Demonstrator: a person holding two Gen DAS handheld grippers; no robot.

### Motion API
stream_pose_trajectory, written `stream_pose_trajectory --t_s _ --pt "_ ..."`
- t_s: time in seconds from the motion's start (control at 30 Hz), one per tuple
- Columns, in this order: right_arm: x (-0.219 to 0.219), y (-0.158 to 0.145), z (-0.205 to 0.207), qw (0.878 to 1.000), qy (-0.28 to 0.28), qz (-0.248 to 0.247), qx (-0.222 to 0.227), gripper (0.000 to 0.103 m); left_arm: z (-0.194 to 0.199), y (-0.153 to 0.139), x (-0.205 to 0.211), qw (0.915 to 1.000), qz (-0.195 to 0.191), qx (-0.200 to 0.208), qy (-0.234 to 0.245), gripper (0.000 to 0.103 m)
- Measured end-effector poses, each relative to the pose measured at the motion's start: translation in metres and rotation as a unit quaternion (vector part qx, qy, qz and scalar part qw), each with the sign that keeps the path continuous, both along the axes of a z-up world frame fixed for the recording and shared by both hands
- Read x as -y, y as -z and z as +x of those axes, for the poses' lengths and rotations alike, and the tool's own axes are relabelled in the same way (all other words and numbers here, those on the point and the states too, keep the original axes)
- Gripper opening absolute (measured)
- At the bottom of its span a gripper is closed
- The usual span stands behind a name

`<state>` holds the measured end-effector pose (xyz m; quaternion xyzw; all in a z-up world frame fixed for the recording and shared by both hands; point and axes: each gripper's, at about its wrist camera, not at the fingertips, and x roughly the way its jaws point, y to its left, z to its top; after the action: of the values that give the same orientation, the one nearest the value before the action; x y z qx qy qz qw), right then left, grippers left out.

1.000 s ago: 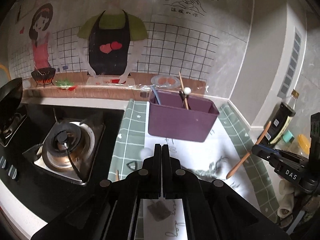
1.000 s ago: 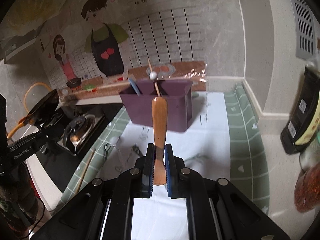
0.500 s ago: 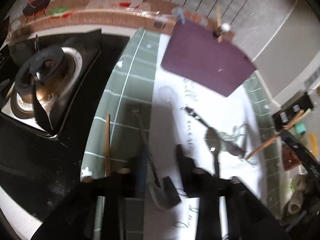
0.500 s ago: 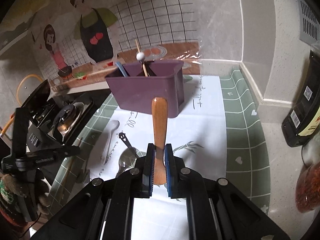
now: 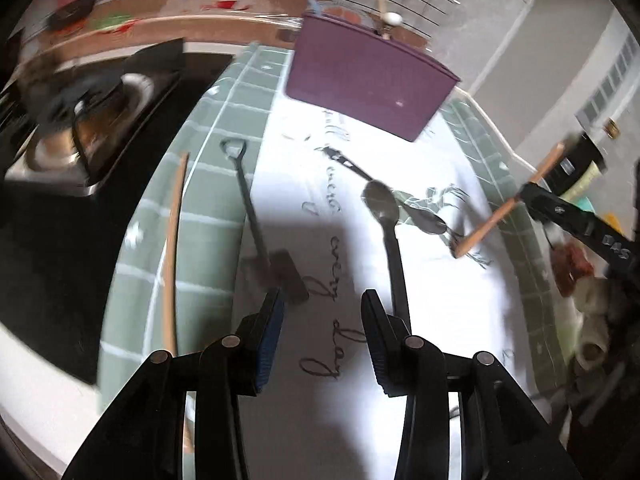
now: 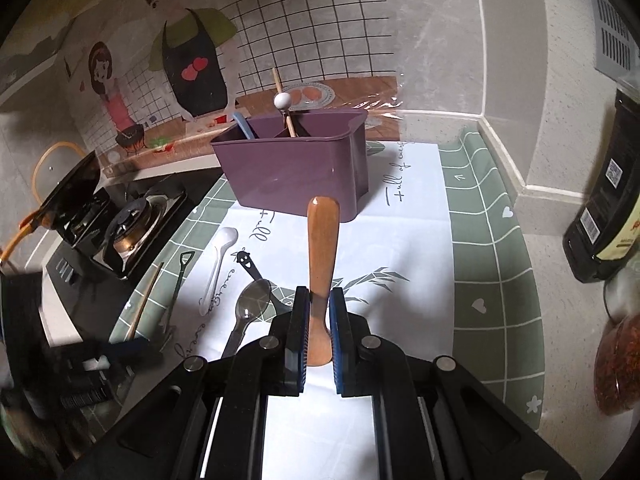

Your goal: Organize utensils

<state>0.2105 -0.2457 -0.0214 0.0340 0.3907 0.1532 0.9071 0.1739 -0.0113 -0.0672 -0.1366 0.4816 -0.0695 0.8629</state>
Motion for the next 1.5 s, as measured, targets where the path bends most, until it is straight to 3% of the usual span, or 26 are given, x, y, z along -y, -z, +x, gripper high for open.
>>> stream_pose_trajectory --t_s 0.17,0.33,0.5,0.73,0.93,1.1,1.17,1.23,1.27,1.4,1.5 --pt "-0.004 -0.004 -0.012 1.000 -0.008 -0.008 0.008 0.009 0.001 0.009 0.011 0.9962 0.056 0.014 -0.065 0.043" --pt "-0.007 -0.009 -0.030 1.000 -0.011 -0.013 0.024 0.009 0.001 0.008 0.005 0.9939 0.071 0.016 -0.083 0.043" --pt "-0.005 -0.008 -0.037 0.999 -0.015 -0.019 0.027 0.009 -0.013 0.004 -0.003 0.9968 0.049 0.031 -0.054 0.043" --pt "-0.001 -0.006 -0.034 1.000 -0.003 0.000 0.019 0.009 -0.025 0.008 -0.013 0.9967 0.024 0.036 -0.069 0.045" --pt "-0.007 -0.002 -0.035 1.000 -0.003 -0.002 0.017 0.009 -0.009 0.009 0.004 0.9970 0.050 0.029 -0.052 0.047" --pt "-0.010 0.003 -0.038 1.000 -0.001 -0.011 0.017 0.009 0.004 0.011 0.007 0.9939 0.082 0.025 -0.068 0.047" --pt "-0.011 0.002 -0.038 1.000 -0.002 -0.013 0.018 0.009 0.004 0.012 0.009 0.9910 0.114 0.022 -0.067 0.045" --pt "-0.011 0.001 -0.039 1.000 0.000 -0.014 0.019 0.009 0.000 0.012 0.011 0.9884 0.139 0.019 -0.059 0.033" --pt "-0.010 0.001 -0.038 1.000 0.001 -0.014 0.019 0.009 -0.001 0.010 0.010 0.9886 0.140 0.020 -0.051 0.033" --pt "-0.006 -0.008 -0.038 1.000 0.006 -0.008 0.028 0.009 -0.011 -0.015 -0.003 0.9918 0.113 0.057 -0.013 0.033" --pt "-0.003 -0.017 -0.037 0.999 0.004 -0.002 0.035 0.009 -0.016 -0.044 -0.006 0.9877 0.120 0.099 0.022 0.033"
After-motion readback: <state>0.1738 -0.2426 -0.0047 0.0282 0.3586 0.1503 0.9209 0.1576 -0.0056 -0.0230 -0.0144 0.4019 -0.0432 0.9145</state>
